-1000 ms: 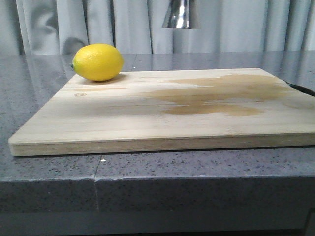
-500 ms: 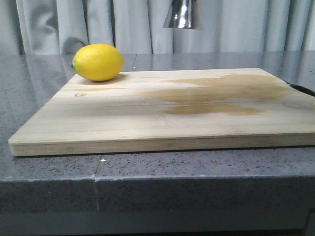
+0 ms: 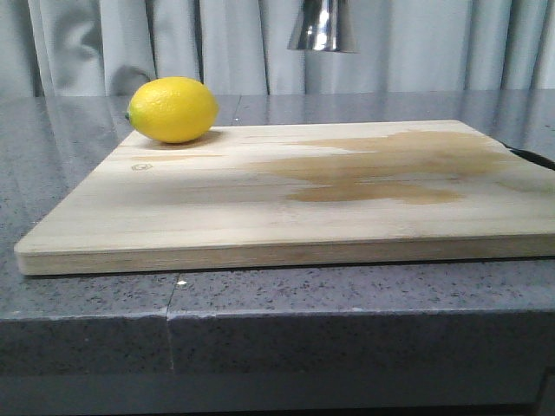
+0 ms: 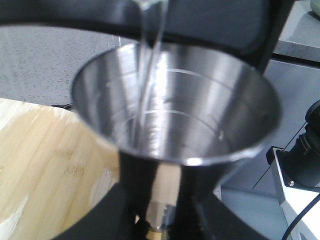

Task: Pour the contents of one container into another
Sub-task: 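Tilt the beaker with the right gripper, pouring liquid into the jigger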

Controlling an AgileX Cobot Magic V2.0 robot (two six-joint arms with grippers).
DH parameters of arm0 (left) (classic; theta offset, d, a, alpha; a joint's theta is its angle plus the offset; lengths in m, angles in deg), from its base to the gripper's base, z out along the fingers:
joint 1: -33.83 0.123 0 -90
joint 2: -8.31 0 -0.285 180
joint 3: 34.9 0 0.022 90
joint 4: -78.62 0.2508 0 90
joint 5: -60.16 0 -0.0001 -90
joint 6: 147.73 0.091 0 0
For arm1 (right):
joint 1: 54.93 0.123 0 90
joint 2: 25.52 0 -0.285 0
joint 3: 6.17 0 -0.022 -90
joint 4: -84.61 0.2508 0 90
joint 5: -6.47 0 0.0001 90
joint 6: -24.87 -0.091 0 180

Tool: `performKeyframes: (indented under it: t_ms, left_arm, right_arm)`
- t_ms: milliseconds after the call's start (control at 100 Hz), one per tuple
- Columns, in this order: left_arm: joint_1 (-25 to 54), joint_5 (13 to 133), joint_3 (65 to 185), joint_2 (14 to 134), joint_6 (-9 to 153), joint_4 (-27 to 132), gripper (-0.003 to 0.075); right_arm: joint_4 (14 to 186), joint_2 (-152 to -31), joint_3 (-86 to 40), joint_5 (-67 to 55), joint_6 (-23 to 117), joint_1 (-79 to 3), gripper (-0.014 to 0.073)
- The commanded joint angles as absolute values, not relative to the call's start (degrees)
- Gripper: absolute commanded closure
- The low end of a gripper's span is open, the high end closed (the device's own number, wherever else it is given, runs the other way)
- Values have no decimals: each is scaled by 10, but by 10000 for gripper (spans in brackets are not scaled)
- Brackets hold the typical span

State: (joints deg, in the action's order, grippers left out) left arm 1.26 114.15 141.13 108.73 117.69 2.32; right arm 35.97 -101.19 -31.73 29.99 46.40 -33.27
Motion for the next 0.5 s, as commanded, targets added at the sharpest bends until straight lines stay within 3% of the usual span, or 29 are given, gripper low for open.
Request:
performKeyframes:
  t_ms: [0, 490]
  left_arm:
    - [10, 1154, 1426, 1065, 1173, -19, 740]
    - [10, 1154, 1426, 1065, 1173, -18, 740]
  right_arm:
    - [363, -993, -296, 332, 468, -333, 358]
    - [360, -993, -296, 327, 512, -333, 358]
